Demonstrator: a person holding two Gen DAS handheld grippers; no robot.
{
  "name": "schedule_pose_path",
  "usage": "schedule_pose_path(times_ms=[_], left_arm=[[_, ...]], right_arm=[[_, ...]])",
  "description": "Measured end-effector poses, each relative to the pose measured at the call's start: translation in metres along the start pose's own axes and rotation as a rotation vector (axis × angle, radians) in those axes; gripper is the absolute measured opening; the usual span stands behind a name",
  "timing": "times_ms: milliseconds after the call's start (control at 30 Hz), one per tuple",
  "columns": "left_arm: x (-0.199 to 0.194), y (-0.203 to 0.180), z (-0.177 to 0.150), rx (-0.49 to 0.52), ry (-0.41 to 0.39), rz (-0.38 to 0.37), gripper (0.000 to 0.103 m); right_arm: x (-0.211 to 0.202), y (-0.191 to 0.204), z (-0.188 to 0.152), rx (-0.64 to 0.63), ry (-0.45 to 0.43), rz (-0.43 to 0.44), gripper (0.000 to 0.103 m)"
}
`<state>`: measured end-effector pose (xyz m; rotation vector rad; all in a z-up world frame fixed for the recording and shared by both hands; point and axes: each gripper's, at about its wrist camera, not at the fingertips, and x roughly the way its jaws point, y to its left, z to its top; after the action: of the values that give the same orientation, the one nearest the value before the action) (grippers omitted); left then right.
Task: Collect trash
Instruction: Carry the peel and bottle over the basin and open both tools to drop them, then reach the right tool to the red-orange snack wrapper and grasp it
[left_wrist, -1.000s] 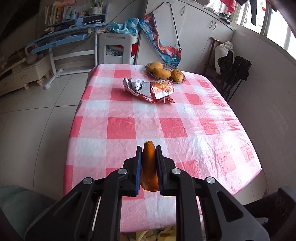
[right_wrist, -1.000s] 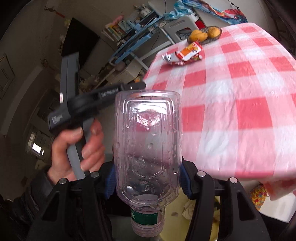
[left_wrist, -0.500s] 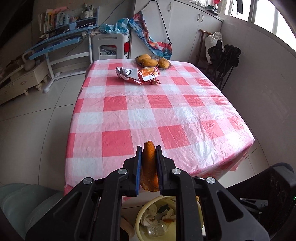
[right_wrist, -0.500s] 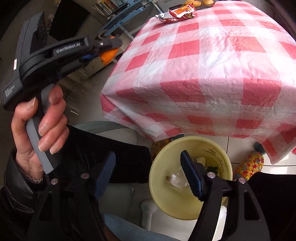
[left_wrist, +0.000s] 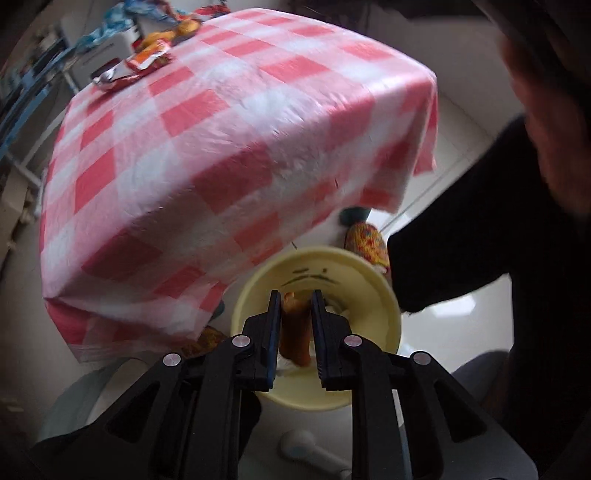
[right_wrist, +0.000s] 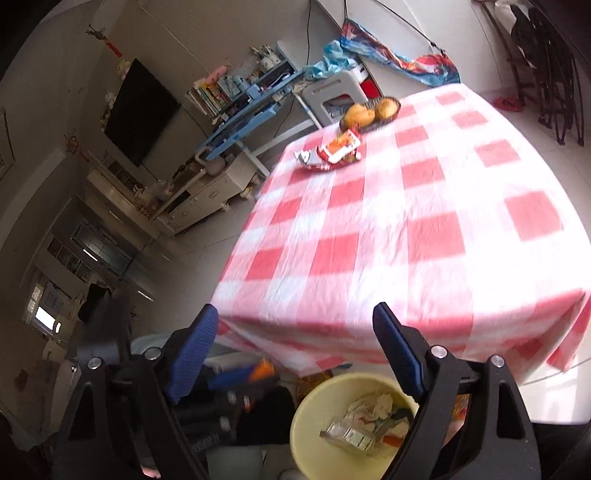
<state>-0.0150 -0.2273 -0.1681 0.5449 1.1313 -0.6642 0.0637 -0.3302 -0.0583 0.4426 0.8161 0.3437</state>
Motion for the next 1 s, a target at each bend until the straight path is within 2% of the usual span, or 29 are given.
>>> schedule_pose_path(times_ms=[67, 133, 167, 200, 233, 433, 533, 733, 867, 933, 967, 1000], left_arm=[[0.001, -0.01, -0.002, 0.05, 0.009, 0.006, 0.02], [-0.005, -0.005, 0.0, 0.036, -0.014, -0.004, 0.026], [-0.01, 0.001, 0.002, 0.013, -0.034, 0.007, 0.033], [-0.015, 0.011, 0.005, -0.026, -0.062, 0.024, 0.039], [-0.021, 0.024, 0.008, -0.078, -0.089, 0.036, 0.041], [-0.054, 0.107, 0.014, -0.451, -0.26, 0.137, 0.047], [-0.064, 0.132, 0.011, -0.573, -0.313, 0.144, 0.048], [-0.069, 0.145, 0.013, -0.625, -0.359, 0.154, 0.049], [-0.067, 0.155, 0.014, -0.657, -0.359, 0.139, 0.049], [-0.065, 0.158, 0.013, -0.678, -0.358, 0.128, 0.049], [-0.066, 0.161, 0.013, -0.69, -0.361, 0.123, 0.049], [-0.066, 0.163, 0.012, -0.7, -0.364, 0.123, 0.049]], right_arm=[[0.014, 0.004, 0.025, -0.046, 0.0, -0.025, 0.087], [0.033, 0.003, 0.046, -0.076, 0.007, -0.051, 0.088], [0.045, 0.002, 0.056, -0.083, 0.015, -0.062, 0.088], [0.056, 0.003, 0.066, -0.092, 0.022, -0.074, 0.088], [0.07, 0.005, 0.076, -0.107, 0.028, -0.086, 0.088], [0.15, 0.019, 0.124, -0.232, 0.089, -0.188, 0.089], [0.189, 0.025, 0.142, -0.298, 0.113, -0.247, 0.089], [0.251, 0.034, 0.156, -0.441, 0.182, -0.349, 0.089], [0.277, 0.025, 0.163, -0.471, 0.224, -0.396, 0.089], [0.282, 0.017, 0.163, -0.466, 0.236, -0.393, 0.08], [0.282, 0.015, 0.162, -0.467, 0.234, -0.396, 0.065], [0.281, 0.013, 0.162, -0.462, 0.232, -0.382, 0.055]])
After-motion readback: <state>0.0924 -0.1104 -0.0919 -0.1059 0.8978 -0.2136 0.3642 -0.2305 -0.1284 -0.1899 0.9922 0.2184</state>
